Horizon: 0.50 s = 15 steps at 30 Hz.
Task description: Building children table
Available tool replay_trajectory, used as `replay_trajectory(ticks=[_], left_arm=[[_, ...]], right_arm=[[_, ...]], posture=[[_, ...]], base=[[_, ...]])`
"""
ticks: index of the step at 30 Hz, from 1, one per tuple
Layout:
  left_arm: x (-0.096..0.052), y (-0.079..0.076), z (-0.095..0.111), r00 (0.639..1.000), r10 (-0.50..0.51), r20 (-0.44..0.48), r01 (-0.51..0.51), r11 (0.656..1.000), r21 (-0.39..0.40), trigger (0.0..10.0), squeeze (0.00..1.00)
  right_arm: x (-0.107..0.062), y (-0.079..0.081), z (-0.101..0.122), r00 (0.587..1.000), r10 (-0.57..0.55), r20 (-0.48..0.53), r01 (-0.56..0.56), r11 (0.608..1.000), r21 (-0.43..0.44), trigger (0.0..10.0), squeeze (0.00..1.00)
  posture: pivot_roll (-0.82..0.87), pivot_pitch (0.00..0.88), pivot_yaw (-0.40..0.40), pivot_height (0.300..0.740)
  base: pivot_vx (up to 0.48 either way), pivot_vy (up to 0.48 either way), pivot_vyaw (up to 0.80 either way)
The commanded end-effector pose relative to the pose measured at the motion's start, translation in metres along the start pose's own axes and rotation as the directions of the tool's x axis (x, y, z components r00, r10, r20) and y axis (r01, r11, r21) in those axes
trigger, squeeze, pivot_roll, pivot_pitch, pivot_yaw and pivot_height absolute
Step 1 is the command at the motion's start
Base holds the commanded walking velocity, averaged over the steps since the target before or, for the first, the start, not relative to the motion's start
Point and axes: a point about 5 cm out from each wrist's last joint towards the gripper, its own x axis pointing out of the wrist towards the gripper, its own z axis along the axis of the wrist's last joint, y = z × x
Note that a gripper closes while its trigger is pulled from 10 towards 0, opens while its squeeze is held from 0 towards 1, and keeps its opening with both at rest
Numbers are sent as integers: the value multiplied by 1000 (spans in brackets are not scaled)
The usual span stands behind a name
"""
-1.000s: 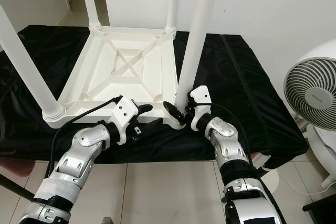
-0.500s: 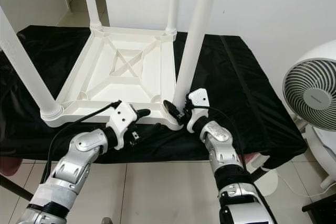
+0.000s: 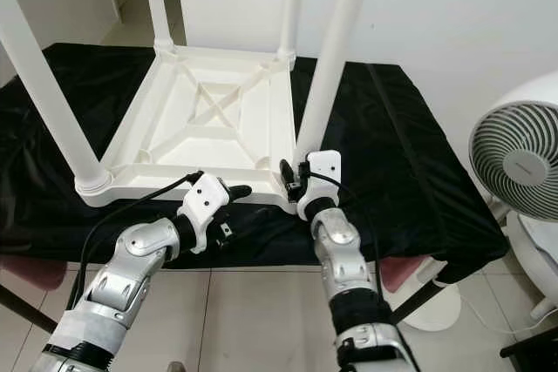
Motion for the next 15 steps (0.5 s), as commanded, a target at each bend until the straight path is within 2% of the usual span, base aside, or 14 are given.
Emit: replay_trajectory(ticks=[1,3,4,5,10,11,12,13,14,15], left_arm=[[0,1,-1,998,56,-14,-56,998,2,10000,0],[-2,3,-2,998,67,-18,-67,998,4,10000,0],[-2,3,-2,998,67,-18,-67,998,4,10000,0],[-4,6,-1,996,82,-20,-82,997,6,10000,0],[-5,7,-1,996,88,-21,-88,996,5,10000,0],[-5,7,-1,996,88,-22,-88,996,7,10000,0],[-5,7,-1,996,89,-23,-89,996,7,10000,0],[-5,7,-1,996,90,-23,-90,996,7,10000,0],[-5,7,-1,996,91,-22,-91,996,7,10000,0],[-5,7,-1,996,91,-22,-91,996,7,10000,0]], right_arm=[[-9,-22,-18,983,-162,-86,164,986,23,0,0],[-13,-17,-22,968,-231,-101,236,971,44,0,0],[-13,-17,-22,968,-231,-101,236,971,44,0,0],[-13,-10,-23,965,-236,-110,244,968,62,0,0],[-12,-5,-21,977,-188,-101,195,979,54,0,0],[-11,-4,-19,983,-163,-89,166,986,30,3529,0],[-10,-3,-16,988,-136,-73,138,990,24,10000,0],[-10,-3,-14,991,-121,-62,122,992,22,10000,0],[-10,-2,-12,995,-89,-49,91,995,43,10000,1000],[-10,-2,-12,995,-89,-49,91,995,43,10000,1000]], posture=[[110,0,-46,740],[119,0,-56,740],[119,0,-56,740],[119,0,-56,740],[125,0,-59,740],[125,0,-59,740],[127,0,-62,740],[127,0,-62,740],[126,0,-59,740],[126,0,-59,740]], base=[[0,0,0],[0,0,0],[0,0,0],[0,0,0],[0,0,0],[0,0,0],[0,0,0],[0,0,0],[0,0,0],[0,0,0]])
